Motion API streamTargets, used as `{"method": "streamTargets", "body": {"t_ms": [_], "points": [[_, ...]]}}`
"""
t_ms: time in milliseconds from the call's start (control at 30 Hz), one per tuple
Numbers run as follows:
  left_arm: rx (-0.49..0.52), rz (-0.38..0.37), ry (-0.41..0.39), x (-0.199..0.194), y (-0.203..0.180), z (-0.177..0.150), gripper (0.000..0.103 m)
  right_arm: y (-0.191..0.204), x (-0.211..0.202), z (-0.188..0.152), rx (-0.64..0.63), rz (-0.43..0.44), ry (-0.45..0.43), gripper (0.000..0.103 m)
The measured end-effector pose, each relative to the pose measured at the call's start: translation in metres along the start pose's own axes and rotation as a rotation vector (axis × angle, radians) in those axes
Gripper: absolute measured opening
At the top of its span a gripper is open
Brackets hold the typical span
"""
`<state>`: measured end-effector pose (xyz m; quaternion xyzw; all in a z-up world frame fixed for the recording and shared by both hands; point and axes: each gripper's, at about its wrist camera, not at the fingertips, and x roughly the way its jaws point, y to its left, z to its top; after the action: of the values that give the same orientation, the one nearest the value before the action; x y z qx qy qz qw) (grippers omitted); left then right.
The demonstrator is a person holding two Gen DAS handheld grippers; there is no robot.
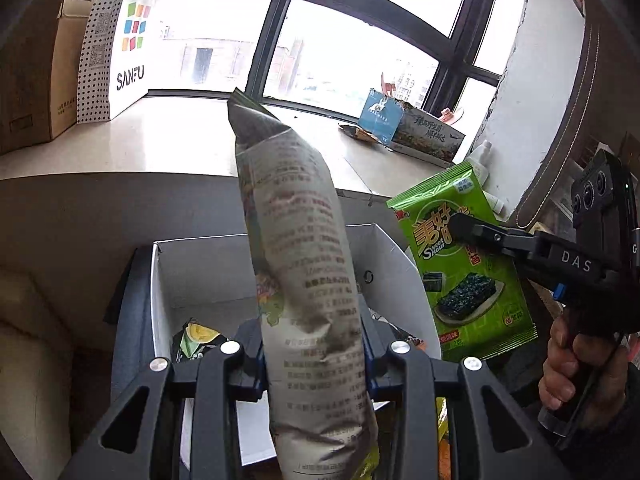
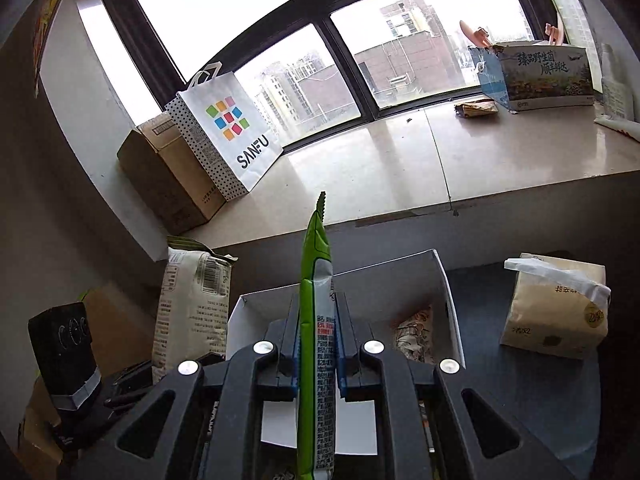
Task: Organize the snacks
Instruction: 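Grasp tall white bag with left tool while right tool grasps green seaweed packet, place both in box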
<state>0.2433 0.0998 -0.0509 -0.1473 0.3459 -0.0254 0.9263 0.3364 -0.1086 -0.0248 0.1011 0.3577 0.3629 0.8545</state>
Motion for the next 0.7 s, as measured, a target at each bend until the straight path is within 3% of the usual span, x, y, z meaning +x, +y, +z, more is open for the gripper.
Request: {"method": "streamTargets", "body": {"t_ms": [67,100,133,167,200,567,700], "points": [[0.004,0.025,0.058,0.019,0.004,-0.001,0.041,0.001,0.015,0.003,-0.028,-0.016,-0.005,0.02],[0.004,0.052,0.092,0.028,0.006,-0.002,0.051,-0.001,0.024,0.004,-0.02,-0.027,0.012,0.055],[0.012,0.075,0.109,0.032,0.006,-0.003,0.061,-0.005,0.032,0.004,0.01,-0.042,0.048,0.081],[0.016,0.088,0.096,0.031,0.007,-0.005,0.085,-0.01,0.037,0.002,0.047,-0.048,0.078,0.102],[0.015,0.102,0.076,0.029,0.008,-0.006,0.103,-0.015,0.038,0.001,0.074,-0.044,0.068,0.103],[0.005,0.093,0.03,-0.003,0.011,-0.012,0.103,-0.026,0.007,-0.015,0.027,-0.073,0.014,0.103],[0.022,0.023,-0.01,-0.035,0.001,-0.024,0.103,-0.011,-0.026,-0.023,-0.051,-0.074,-0.023,0.103]]}}
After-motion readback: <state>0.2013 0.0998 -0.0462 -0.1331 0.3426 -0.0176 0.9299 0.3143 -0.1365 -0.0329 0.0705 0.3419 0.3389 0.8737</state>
